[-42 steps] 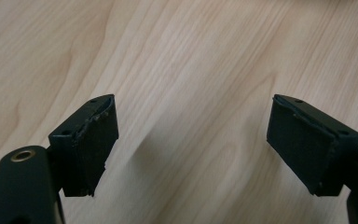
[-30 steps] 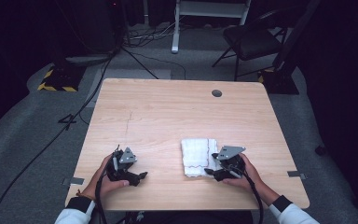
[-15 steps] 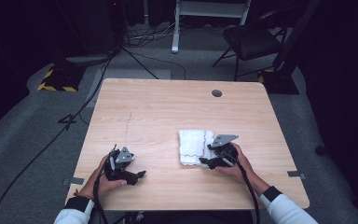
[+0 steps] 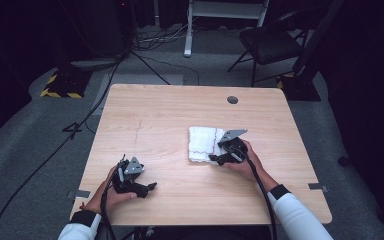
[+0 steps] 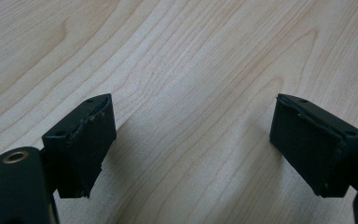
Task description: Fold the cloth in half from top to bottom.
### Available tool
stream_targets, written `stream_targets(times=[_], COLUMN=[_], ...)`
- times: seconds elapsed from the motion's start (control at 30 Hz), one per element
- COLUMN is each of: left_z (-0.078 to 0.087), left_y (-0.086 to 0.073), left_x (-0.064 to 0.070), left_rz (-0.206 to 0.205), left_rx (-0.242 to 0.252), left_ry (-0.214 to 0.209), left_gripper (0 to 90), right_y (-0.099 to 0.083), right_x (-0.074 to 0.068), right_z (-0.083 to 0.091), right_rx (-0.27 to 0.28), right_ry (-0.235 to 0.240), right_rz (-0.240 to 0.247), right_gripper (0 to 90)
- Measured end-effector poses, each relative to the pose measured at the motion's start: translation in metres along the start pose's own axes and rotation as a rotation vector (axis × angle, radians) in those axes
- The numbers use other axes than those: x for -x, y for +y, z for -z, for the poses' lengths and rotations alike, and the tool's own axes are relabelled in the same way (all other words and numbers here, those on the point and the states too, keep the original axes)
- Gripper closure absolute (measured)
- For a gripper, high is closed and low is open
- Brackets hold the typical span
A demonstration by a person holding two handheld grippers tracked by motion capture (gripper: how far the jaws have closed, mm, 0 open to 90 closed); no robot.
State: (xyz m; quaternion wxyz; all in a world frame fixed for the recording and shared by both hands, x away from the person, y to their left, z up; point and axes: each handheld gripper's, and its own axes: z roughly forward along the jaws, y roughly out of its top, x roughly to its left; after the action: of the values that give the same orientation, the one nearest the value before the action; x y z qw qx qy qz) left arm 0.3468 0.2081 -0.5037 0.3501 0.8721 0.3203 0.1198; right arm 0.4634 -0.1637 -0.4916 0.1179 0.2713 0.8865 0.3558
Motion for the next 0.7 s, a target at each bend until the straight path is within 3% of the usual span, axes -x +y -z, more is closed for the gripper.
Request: stream_targets(times=[0.23, 0.37, 0.53, 0.7], left_z=[0.0, 0.0, 0.0, 0.0], left_y=[0.0, 0.0, 0.0, 0.0], left_x=[0.0, 0.0, 0.0, 0.0], left_rz=[0.0, 0.0, 0.0, 0.0], left_rx=[0.0, 0.0, 0.0, 0.0], left_ry=[0.0, 0.0, 0.0, 0.0], left_gripper=[14.6, 14.6, 14.6, 14.7], right_y=[0.004, 0.008, 0.009, 0.009], right_x=[0.001, -0.004, -0.005, -0.009], right_z=[-0.002, 0.003, 0.009, 0.016], right_rx=[-0.013, -0.038, -0.049, -0.068], right_ry=[-0.005, -0.038, -0.047, -0.045], right_rz=[-0.002, 0.025, 0.035, 0.075], right_gripper=[32.3, 32.1, 32.1, 31.7])
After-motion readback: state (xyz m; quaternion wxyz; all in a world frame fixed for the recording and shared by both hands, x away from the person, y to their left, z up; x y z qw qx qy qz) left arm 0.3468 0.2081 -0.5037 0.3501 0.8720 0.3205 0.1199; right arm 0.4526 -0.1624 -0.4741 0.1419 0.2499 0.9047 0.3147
